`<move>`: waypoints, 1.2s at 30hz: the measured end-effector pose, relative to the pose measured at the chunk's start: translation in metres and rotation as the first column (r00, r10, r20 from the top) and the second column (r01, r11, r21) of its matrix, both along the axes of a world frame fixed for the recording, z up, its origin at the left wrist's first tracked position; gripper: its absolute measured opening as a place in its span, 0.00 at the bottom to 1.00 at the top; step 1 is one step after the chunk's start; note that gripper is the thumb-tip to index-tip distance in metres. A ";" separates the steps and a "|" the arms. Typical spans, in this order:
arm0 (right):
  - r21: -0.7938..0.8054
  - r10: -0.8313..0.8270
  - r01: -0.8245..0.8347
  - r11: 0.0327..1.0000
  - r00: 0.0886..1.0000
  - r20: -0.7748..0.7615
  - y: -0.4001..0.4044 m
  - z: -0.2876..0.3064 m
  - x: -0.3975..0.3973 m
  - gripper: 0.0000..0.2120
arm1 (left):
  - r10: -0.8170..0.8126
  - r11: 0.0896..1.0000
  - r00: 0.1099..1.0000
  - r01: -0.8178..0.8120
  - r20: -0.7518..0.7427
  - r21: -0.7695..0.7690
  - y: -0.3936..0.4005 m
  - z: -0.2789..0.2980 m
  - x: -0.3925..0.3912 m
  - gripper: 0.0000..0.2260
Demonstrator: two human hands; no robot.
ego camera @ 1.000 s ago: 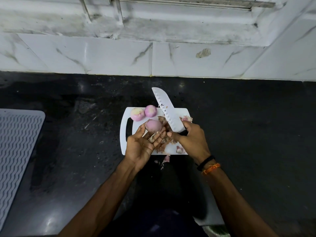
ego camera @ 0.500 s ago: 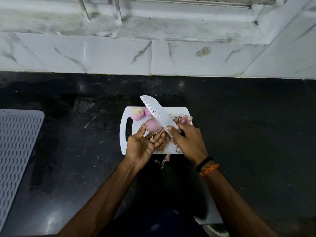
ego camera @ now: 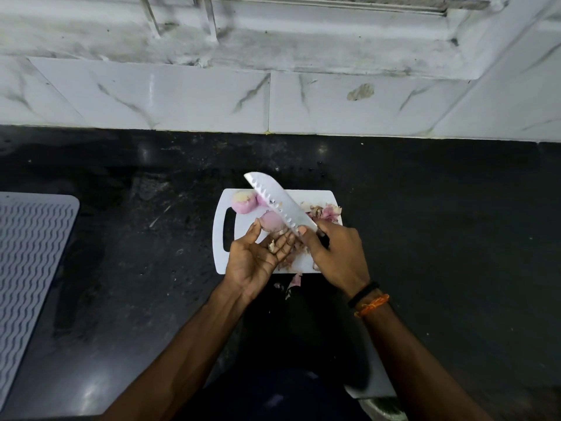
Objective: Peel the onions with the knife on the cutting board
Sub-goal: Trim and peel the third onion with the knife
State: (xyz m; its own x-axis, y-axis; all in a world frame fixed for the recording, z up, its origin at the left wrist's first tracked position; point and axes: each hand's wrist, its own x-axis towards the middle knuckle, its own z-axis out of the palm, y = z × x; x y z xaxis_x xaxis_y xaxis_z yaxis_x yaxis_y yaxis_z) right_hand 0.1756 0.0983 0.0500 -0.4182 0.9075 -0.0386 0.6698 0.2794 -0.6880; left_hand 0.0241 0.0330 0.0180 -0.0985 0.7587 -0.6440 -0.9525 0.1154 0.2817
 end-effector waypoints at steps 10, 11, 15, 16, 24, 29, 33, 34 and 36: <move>0.044 0.015 -0.015 0.999 1.000 0.005 -0.002 -0.004 -0.005 0.15 | -0.001 1.000 0.999 0.000 -0.040 -0.024 -0.003 -0.001 0.002 0.18; 0.045 0.029 -0.030 0.999 0.999 0.026 -0.004 -0.005 -0.005 0.15 | 0.001 1.000 0.999 -0.002 -0.036 -0.024 -0.003 0.000 0.003 0.18; 0.037 0.066 -0.067 0.997 0.997 0.029 -0.009 -0.008 -0.004 0.13 | -0.017 0.999 0.999 0.016 -0.036 -0.033 -0.003 0.003 0.004 0.15; 0.034 0.035 -0.035 0.999 0.999 -0.006 -0.008 -0.008 -0.003 0.13 | -0.015 0.999 1.000 0.014 -0.025 -0.037 -0.003 0.003 0.004 0.15; 0.057 -0.006 0.005 0.998 1.000 0.022 0.002 -0.001 -0.006 0.12 | -0.023 0.998 1.000 0.023 0.002 -0.051 -0.003 0.002 0.004 0.15; 0.056 0.052 -0.055 0.997 0.997 0.054 -0.007 -0.009 -0.006 0.13 | -0.022 0.998 0.999 0.019 -0.035 -0.062 -0.004 0.001 0.004 0.14; 0.059 0.004 -0.005 0.998 1.000 0.008 -0.007 -0.010 -0.005 0.17 | -0.026 0.996 0.997 0.019 -0.073 -0.089 -0.003 0.003 0.004 0.18; 0.049 -0.026 0.027 0.998 1.000 -0.006 -0.005 -0.009 -0.005 0.17 | -0.021 0.995 0.997 0.013 -0.080 -0.095 -0.003 0.002 0.003 0.21; 0.028 -0.065 0.065 0.998 0.998 -0.007 0.001 -0.009 -0.005 0.17 | -0.009 0.996 0.996 0.001 -0.092 -0.086 -0.004 0.001 0.001 0.22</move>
